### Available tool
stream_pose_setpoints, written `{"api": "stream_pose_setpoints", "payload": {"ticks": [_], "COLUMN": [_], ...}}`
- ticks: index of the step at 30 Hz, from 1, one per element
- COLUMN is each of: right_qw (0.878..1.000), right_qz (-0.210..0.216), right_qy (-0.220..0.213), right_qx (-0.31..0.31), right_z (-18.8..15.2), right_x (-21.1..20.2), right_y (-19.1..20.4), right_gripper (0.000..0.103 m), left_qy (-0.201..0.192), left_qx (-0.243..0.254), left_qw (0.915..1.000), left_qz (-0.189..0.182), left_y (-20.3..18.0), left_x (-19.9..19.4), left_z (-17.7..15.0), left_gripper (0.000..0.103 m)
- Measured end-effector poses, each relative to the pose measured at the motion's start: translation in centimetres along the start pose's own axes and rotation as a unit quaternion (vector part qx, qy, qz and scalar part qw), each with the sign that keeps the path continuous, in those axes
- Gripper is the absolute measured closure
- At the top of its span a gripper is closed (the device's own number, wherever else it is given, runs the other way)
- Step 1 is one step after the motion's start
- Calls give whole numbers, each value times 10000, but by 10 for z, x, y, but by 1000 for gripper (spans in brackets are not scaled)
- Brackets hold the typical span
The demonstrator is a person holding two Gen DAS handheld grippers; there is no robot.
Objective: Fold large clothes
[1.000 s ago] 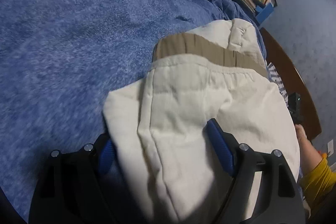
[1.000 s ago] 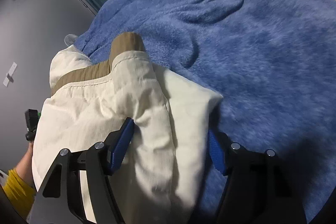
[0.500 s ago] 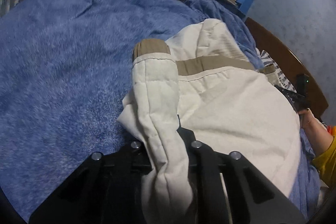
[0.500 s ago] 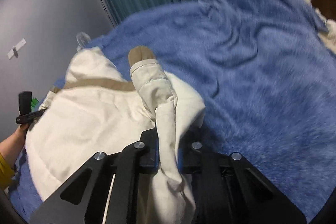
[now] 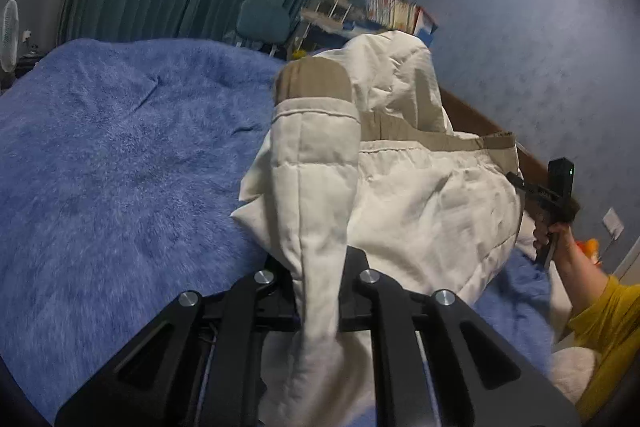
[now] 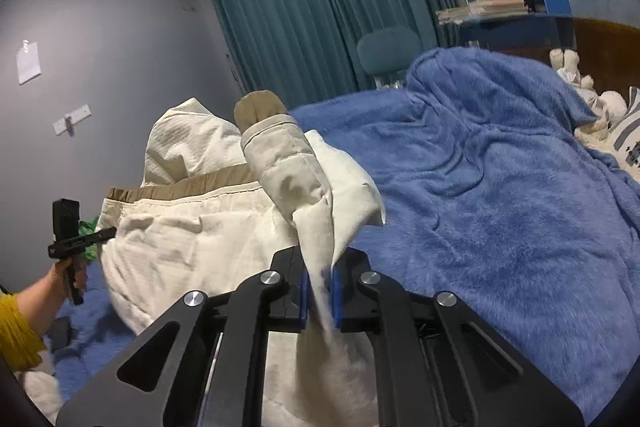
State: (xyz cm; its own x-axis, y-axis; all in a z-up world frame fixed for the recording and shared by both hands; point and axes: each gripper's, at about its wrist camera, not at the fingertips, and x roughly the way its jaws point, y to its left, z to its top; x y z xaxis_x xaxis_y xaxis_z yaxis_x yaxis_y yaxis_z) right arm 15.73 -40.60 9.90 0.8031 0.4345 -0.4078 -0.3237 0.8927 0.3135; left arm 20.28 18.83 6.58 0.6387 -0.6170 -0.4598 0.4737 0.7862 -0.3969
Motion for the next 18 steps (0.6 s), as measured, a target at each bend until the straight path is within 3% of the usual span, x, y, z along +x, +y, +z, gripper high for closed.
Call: {"api": "stream_pose_setpoints", "payload": {"ticks": [5,9,13,15,18], "right_qw": [9999,9973,9896,9864,9814], "right_qz": [172,225,52,-175,-337], "right_qy": [17,671,1392,1537,1593], "right_qx": [2,184,367,554,1020], "right_z": [2,-20,-66,-85,-99], "right_x": [-56,-60,-25,-7,19], "right_y": [31,30,12,-2,-30], "right_gripper": [95,95,94,94,94], "left_qy": [-213,93,639,876,931], "left_qx": [-166,-223,-489,-651,-860], "left_qw": [9994,9996,9967,9935,9907], "left_qz": [-215,-116,148,327,501], "left_y": [-20,-29,-8,6,27], "left_x": [-55,-78,-54,-31,-5], "left_z": [-11,-30,-63,-77,-79], "left_gripper": [96,96,96,96,96]}}
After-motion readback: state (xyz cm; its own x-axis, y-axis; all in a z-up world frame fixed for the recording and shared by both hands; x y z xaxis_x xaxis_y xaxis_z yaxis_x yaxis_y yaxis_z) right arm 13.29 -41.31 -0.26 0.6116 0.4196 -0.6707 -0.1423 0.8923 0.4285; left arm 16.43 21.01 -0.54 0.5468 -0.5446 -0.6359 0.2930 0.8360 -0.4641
